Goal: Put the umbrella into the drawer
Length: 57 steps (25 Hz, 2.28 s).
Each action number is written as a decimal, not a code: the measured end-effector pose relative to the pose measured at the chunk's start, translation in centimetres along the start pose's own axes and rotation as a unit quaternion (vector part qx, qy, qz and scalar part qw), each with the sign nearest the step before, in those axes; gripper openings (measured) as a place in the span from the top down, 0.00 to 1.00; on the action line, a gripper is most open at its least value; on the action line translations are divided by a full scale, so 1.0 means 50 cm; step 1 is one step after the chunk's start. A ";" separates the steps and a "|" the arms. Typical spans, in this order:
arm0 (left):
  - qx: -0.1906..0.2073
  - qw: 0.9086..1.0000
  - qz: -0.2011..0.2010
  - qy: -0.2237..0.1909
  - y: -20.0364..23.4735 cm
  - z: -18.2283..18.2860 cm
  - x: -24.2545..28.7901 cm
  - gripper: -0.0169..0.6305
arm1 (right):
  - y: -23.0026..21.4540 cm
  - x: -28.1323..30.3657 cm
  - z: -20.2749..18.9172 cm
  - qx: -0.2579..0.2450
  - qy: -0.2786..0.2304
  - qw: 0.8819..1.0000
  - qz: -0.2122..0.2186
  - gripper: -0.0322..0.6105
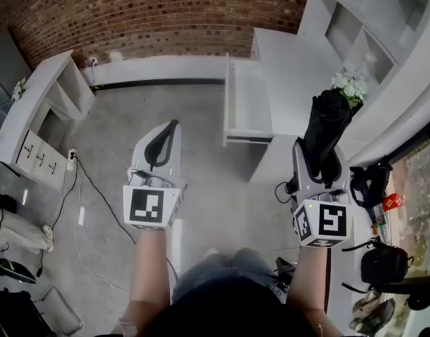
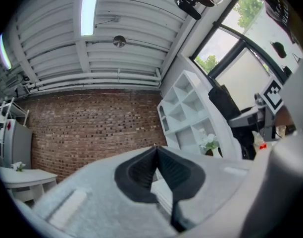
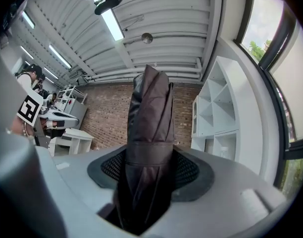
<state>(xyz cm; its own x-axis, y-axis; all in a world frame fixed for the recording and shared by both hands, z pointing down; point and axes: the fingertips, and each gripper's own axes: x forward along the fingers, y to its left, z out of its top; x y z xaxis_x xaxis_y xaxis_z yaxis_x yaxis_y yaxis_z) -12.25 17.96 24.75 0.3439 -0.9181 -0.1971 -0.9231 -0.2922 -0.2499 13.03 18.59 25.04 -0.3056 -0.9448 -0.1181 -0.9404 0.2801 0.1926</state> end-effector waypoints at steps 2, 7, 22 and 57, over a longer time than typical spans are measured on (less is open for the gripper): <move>-0.006 1.000 -0.001 0.000 0.017 -0.013 0.006 0.98 | 0.015 0.016 -0.001 -0.007 0.001 1.000 0.002 0.56; -0.013 1.000 -0.005 0.009 0.045 -0.041 0.033 0.98 | 0.025 0.058 -0.014 -0.001 0.014 1.000 -0.002 0.56; -0.005 1.000 0.010 0.021 0.129 -0.112 0.204 0.98 | -0.011 0.277 -0.081 0.016 0.024 0.999 0.014 0.56; -0.053 0.993 0.002 0.104 0.244 -0.385 0.810 0.98 | -0.182 0.867 -0.378 0.128 0.145 0.980 0.036 0.56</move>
<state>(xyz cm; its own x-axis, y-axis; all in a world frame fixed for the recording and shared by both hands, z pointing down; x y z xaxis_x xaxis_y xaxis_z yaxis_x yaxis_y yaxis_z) -12.87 -27.95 31.95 0.3074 -0.9516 0.0055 -0.9412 -0.3049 -0.1458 11.18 -28.13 36.58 -0.3516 -0.9194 0.1764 -0.9361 0.3455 -0.0654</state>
